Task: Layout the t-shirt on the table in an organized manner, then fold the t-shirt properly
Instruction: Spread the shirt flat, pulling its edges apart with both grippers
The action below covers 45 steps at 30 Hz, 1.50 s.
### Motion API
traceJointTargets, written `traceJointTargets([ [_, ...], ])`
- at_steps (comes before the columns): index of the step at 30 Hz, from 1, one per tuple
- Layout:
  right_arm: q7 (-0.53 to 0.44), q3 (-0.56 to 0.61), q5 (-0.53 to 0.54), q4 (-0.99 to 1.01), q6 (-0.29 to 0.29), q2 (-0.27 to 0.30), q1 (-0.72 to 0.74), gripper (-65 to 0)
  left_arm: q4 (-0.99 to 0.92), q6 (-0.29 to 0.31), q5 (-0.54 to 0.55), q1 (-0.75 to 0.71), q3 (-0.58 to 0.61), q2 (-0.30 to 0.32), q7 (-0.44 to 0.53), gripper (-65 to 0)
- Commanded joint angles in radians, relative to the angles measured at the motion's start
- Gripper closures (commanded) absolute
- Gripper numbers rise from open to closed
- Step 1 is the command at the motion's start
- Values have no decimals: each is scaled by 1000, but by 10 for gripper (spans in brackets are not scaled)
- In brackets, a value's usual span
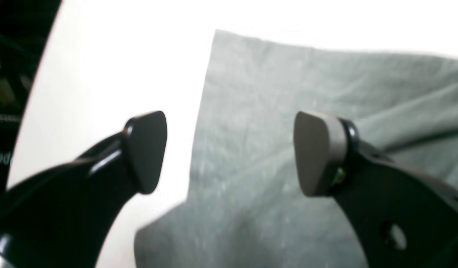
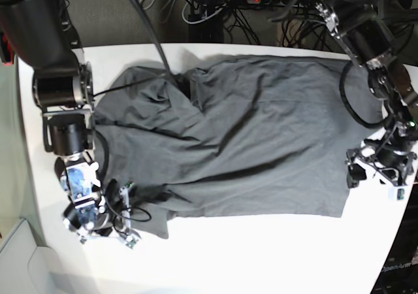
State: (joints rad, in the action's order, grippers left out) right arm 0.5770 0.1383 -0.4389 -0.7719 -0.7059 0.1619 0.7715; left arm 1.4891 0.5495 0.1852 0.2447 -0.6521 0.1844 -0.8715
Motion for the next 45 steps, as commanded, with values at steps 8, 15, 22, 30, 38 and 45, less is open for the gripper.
traceJointTargets([
  [8, 88, -88, 2, -116, 8, 26, -1, -348, -345, -4, 9, 232, 8, 56, 99, -513],
  [15, 151, -141, 1, -571, 8, 29, -240, -348, -761, -6, -99, 376, 116, 57, 400, -510],
  [22, 234, -136, 1, -975, 8, 28, -467, -248, -976, -24, -135, 423, 188, 53, 519, -334],
  [30, 291, -142, 1, -1070, 8, 21, -545, -111, -1002, -266, -138, 400, 193, 53, 637, -32],
  [38, 390, -118, 4, -1136, 8, -40, -642, -110, -1152, -273, -140, 393, 193, 94, 746, -5],
  [45, 381, -72, 4, -1159, 8, -77, -774, -108, -1180, -274, -138, 359, 193, 180, 765, -5],
])
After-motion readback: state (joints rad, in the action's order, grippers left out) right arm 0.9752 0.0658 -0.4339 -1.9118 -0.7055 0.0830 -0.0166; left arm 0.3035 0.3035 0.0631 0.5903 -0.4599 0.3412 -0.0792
